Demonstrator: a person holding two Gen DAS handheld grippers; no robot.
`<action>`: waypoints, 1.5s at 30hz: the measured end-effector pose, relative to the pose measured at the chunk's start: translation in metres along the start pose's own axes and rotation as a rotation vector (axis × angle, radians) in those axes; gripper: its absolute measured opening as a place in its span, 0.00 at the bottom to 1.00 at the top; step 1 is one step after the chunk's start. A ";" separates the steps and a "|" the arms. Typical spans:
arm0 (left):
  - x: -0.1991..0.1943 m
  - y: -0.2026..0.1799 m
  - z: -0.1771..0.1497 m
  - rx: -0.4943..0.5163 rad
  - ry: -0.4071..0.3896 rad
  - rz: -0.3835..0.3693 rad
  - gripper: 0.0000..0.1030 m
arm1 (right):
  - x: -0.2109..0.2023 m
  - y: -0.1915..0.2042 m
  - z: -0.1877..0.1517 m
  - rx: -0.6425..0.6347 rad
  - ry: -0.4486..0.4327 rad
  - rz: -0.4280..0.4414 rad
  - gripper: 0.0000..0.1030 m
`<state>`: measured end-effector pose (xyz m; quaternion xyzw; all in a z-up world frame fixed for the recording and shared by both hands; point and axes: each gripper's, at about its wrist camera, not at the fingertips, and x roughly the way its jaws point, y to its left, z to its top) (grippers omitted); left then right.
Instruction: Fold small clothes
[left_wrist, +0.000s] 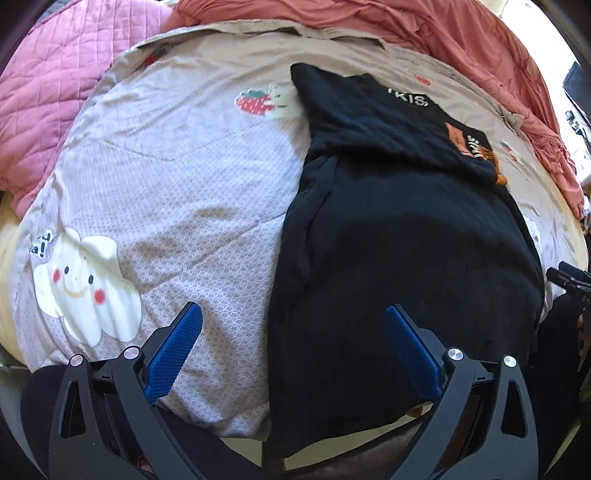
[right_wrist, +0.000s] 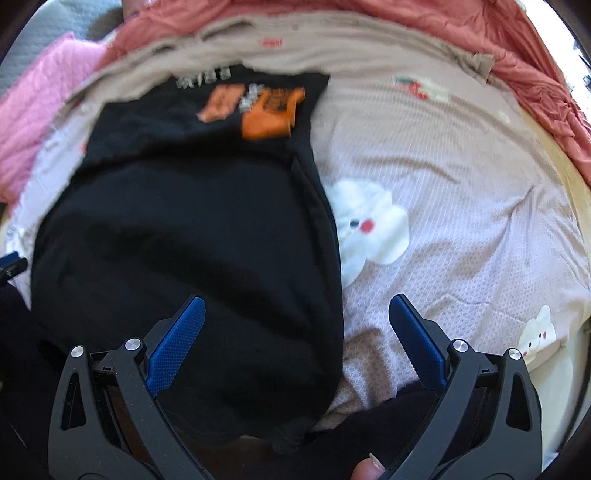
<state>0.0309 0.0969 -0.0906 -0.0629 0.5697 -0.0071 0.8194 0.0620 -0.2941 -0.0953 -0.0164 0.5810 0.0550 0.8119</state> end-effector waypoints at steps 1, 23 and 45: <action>0.004 0.000 0.000 -0.001 0.013 0.016 0.96 | 0.007 0.002 0.000 -0.008 0.031 -0.009 0.91; 0.026 -0.002 -0.007 -0.025 0.061 -0.062 0.36 | 0.024 -0.012 -0.011 0.045 0.152 0.064 0.36; -0.016 0.024 0.013 -0.151 -0.093 -0.295 0.07 | -0.010 -0.060 0.006 0.232 -0.060 0.409 0.05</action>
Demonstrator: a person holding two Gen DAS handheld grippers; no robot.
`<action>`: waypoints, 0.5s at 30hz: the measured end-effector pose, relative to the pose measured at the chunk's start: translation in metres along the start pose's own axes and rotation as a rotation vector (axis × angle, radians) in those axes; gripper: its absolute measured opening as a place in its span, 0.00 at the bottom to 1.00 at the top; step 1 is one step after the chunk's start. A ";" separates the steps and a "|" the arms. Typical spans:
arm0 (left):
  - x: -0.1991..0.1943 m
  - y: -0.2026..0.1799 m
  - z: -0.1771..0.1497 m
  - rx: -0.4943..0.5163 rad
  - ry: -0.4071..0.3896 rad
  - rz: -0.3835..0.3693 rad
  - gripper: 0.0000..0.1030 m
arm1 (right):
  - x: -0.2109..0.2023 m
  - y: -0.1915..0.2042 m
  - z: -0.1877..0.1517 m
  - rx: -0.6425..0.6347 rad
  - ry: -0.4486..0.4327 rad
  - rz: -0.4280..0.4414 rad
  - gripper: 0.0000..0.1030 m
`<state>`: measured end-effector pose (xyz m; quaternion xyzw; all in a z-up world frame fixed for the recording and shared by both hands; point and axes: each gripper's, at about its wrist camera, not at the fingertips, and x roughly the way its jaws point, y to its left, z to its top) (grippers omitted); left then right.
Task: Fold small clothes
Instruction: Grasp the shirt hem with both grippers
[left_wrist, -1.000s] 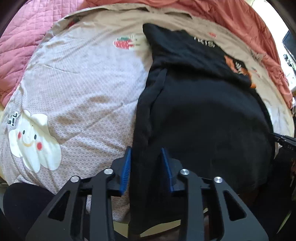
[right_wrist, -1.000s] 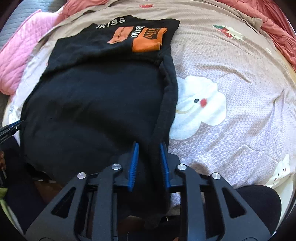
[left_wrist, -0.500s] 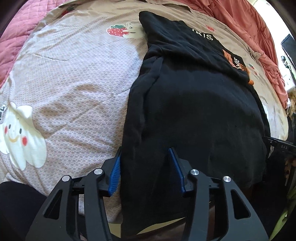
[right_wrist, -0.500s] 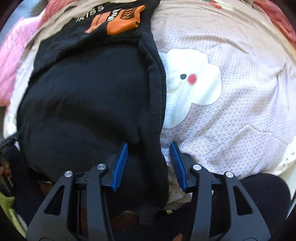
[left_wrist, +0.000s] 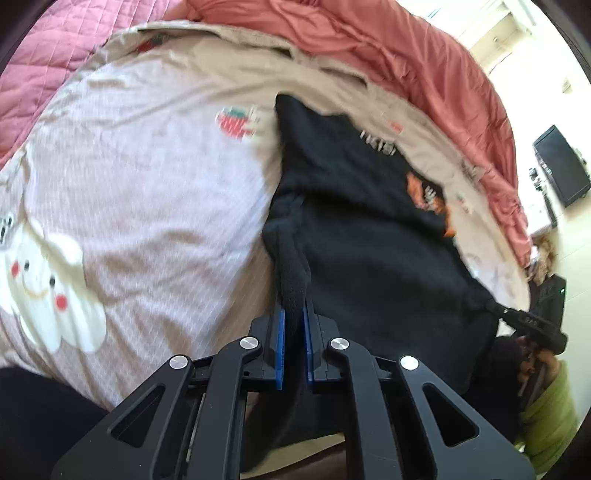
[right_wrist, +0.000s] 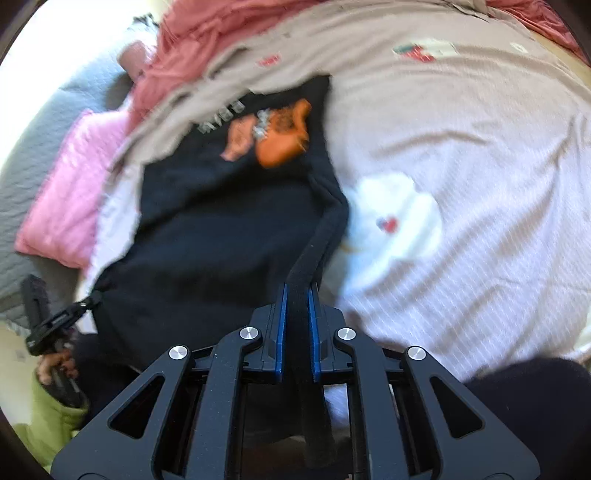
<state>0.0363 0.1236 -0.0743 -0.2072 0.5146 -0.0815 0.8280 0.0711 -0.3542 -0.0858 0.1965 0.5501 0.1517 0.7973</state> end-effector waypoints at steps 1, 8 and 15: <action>-0.002 -0.002 0.004 0.004 -0.010 -0.008 0.07 | -0.002 0.002 0.005 -0.011 -0.018 0.015 0.05; -0.001 -0.022 0.064 0.013 -0.080 -0.012 0.07 | 0.008 0.017 0.059 -0.051 -0.123 0.054 0.05; 0.030 -0.025 0.112 -0.006 -0.078 0.059 0.07 | 0.022 0.007 0.102 -0.023 -0.175 0.022 0.05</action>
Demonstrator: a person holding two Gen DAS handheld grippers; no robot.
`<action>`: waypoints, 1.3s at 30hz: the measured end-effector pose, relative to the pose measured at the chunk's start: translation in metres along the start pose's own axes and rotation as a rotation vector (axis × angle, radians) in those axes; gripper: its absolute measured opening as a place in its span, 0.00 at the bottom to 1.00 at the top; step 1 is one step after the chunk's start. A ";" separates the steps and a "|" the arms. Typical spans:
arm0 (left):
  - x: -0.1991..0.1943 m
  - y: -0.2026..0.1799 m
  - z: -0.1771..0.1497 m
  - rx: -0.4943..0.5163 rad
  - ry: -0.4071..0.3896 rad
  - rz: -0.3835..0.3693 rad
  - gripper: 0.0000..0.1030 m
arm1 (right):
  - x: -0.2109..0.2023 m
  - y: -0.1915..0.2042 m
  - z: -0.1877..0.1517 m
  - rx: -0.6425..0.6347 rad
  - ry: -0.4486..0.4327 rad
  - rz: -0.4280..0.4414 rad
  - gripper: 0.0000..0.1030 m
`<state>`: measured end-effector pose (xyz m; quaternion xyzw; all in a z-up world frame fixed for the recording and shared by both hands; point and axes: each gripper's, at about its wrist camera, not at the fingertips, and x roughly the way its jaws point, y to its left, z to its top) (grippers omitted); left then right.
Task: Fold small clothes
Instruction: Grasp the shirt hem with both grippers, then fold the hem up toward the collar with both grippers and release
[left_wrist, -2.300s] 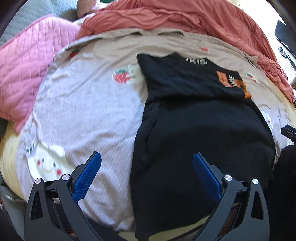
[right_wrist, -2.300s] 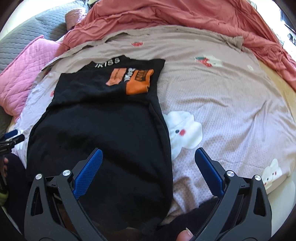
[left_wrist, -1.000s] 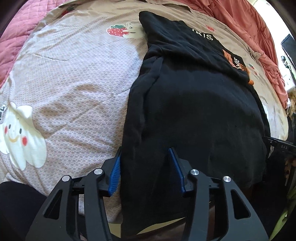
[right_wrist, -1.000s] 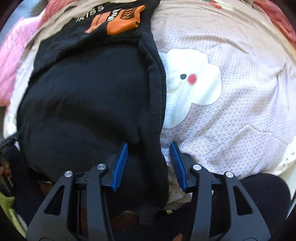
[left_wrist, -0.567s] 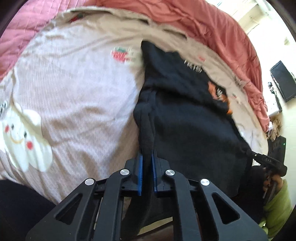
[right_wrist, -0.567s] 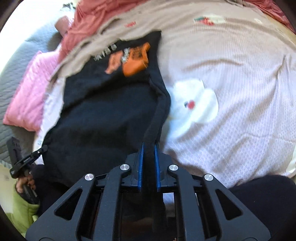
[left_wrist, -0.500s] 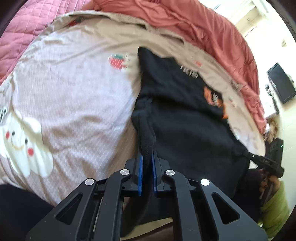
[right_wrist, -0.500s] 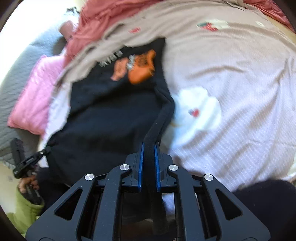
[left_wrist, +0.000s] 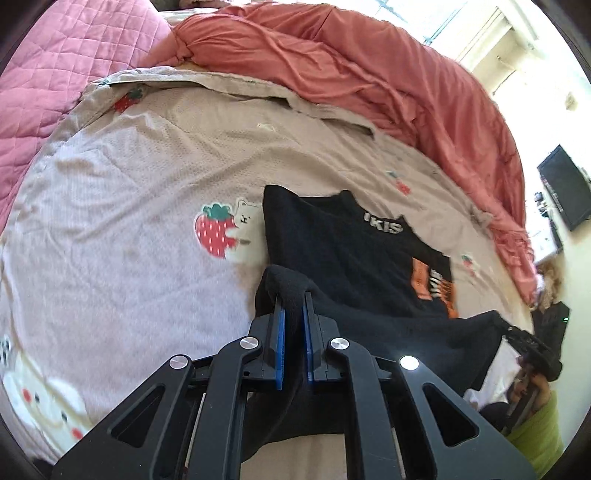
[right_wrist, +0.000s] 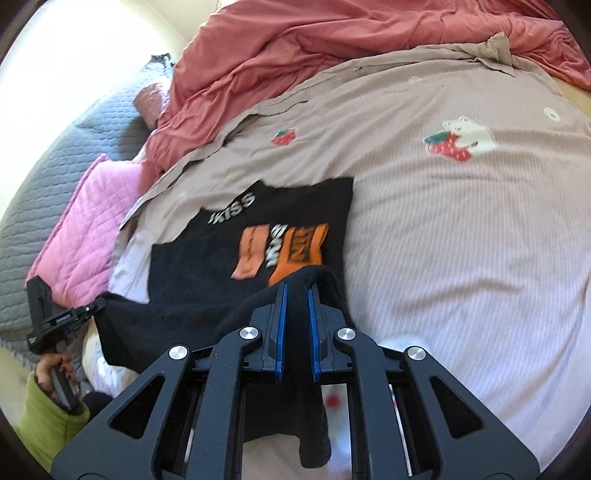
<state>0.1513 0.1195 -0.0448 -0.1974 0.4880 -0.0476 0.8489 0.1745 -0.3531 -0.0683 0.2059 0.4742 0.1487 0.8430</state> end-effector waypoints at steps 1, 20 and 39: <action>0.007 -0.002 0.004 0.006 0.004 0.014 0.07 | 0.005 -0.001 0.004 -0.004 0.000 -0.010 0.05; 0.007 0.005 -0.019 0.066 -0.034 0.113 0.63 | 0.000 -0.012 -0.019 -0.053 -0.107 -0.168 0.80; -0.041 0.020 -0.043 -0.009 -0.062 0.055 0.80 | -0.036 -0.013 -0.045 -0.015 -0.048 -0.150 0.86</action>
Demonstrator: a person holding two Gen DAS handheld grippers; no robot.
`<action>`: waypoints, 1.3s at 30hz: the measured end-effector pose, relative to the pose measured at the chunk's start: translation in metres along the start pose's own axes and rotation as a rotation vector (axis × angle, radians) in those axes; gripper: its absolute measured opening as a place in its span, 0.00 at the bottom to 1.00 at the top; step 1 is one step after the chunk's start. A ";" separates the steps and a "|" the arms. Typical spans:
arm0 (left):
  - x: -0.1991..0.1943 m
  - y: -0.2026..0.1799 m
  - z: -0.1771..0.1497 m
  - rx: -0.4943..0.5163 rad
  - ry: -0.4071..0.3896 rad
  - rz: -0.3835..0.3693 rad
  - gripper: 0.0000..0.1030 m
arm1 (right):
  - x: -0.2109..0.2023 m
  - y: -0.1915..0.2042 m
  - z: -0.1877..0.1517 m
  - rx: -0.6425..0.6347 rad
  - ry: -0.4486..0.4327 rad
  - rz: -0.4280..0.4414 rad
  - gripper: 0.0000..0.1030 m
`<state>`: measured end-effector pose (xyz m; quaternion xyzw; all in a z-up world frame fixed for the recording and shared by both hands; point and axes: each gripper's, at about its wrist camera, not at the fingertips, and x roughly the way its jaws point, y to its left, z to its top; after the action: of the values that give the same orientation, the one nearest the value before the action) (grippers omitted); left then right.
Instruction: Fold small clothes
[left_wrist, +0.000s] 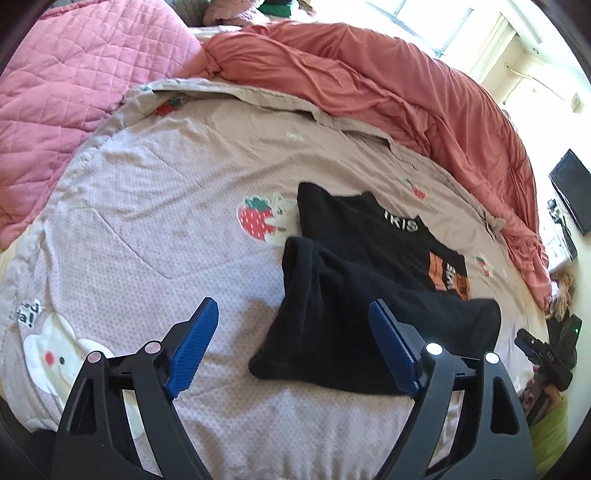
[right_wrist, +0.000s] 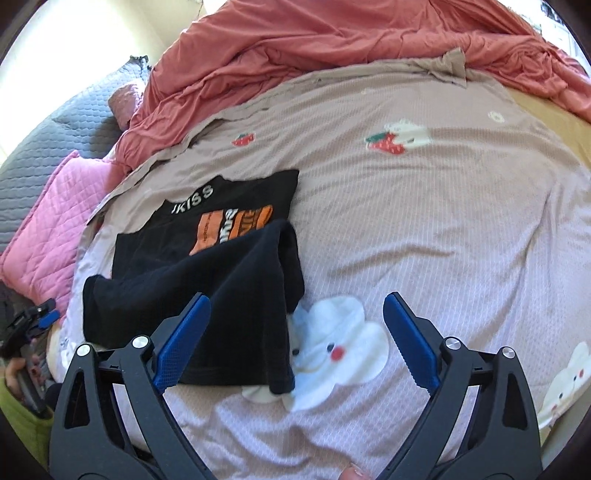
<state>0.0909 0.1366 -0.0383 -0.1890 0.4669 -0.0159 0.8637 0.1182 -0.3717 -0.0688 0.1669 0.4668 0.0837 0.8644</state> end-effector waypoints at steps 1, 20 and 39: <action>0.004 0.001 -0.004 0.004 0.019 -0.004 0.80 | 0.002 0.001 -0.002 -0.001 0.017 0.009 0.86; 0.080 -0.021 -0.036 0.137 0.192 -0.032 0.13 | 0.055 0.034 -0.022 -0.129 0.233 0.109 0.10; 0.052 -0.024 0.062 -0.029 -0.012 -0.242 0.07 | 0.057 0.046 0.073 -0.064 -0.008 0.320 0.03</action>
<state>0.1747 0.1232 -0.0415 -0.2564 0.4357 -0.1122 0.8555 0.2110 -0.3268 -0.0591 0.2119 0.4279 0.2346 0.8467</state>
